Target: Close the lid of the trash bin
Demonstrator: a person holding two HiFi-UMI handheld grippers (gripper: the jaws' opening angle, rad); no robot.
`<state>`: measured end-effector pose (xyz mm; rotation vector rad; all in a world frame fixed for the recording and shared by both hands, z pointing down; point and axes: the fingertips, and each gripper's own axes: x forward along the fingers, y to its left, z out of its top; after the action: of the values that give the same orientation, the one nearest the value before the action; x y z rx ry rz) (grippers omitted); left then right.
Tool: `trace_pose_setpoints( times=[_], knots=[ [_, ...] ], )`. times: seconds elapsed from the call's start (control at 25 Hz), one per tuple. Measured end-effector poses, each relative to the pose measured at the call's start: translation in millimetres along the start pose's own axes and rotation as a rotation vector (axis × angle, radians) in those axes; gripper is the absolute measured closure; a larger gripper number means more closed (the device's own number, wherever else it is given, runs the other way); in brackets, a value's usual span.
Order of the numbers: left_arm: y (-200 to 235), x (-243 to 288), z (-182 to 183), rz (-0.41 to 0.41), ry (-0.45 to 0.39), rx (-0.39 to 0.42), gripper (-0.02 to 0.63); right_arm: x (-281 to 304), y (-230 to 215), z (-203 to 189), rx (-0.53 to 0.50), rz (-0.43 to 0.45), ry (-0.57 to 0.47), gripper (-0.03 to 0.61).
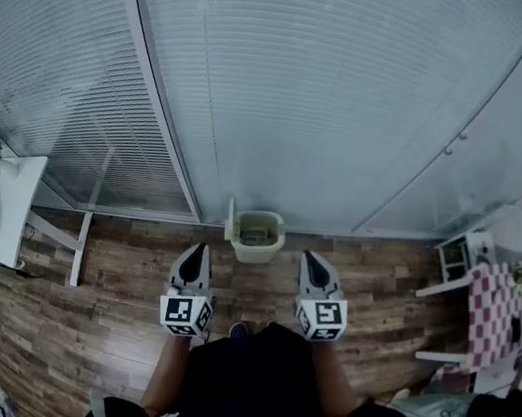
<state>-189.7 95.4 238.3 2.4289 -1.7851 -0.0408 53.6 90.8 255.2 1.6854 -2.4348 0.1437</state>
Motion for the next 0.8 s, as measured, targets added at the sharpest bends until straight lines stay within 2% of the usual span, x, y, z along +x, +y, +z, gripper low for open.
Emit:
trace_pose_setpoints(
  times=[0.16, 0.36, 0.8],
  knots=[
    [-5, -1, 0, -0.013, 0.005, 0.002, 0.603, -1, -4, 3, 0.007, -0.002, -0.024, 0.575],
    [-12, -1, -2, -0.034, 0.010, -0.012, 0.603, 5, -4, 2, 0.095, 0.042, -0.016, 0.575],
    [-12, 0, -17, -0.046, 0.060, 0.009, 0.603, 1, 5, -3, 0.088, 0.061, -0.017, 0.575]
  ],
)
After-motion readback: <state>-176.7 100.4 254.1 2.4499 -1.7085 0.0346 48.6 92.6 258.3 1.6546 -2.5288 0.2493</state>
